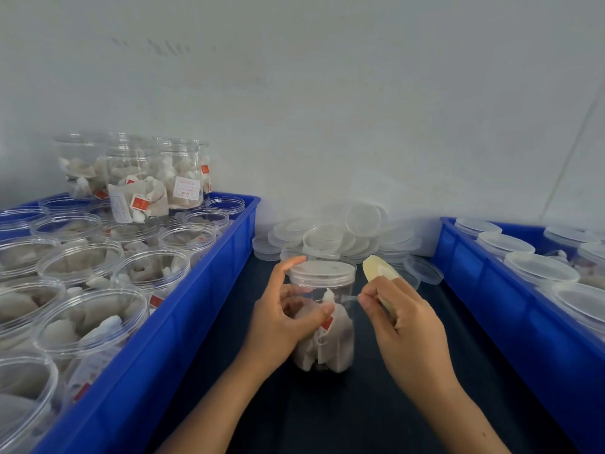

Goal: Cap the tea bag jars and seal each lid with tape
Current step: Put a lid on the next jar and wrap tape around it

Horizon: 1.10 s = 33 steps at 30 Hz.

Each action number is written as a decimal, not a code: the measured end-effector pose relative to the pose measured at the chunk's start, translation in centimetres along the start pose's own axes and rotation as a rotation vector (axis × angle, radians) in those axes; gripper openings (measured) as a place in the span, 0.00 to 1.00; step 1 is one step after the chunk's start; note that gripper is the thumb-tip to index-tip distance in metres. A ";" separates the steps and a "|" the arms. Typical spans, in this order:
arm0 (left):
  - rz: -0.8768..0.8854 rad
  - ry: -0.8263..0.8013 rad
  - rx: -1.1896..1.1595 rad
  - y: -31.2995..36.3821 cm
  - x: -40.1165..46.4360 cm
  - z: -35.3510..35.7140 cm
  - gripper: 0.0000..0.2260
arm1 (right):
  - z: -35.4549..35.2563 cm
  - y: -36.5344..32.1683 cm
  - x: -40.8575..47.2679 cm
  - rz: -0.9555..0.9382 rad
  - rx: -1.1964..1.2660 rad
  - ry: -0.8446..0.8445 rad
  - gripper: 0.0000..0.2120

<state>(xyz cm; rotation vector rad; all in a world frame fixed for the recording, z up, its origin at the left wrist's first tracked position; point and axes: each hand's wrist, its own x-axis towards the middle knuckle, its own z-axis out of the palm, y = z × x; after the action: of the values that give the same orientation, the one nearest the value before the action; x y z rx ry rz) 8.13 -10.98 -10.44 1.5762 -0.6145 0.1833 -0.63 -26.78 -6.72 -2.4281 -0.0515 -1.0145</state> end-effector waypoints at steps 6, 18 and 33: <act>-0.034 -0.105 -0.003 0.4 -0.1 0.8 0.35 | -0.2 -0.4 0.2 0.055 0.235 -0.043 0.09; -0.064 -0.209 -0.152 1.5 -0.5 1.2 0.26 | 0.1 -1.3 0.5 0.142 0.236 -0.019 0.07; -0.081 -0.061 -0.186 2.2 -0.4 2.5 0.23 | 0.4 -2.1 0.2 0.090 0.102 0.011 0.09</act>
<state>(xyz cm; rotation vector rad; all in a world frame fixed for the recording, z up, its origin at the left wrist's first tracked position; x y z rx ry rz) 6.08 -13.23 -9.00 1.4277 -0.5966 0.0166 -0.66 -24.78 -5.87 -2.3110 0.0093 -0.9611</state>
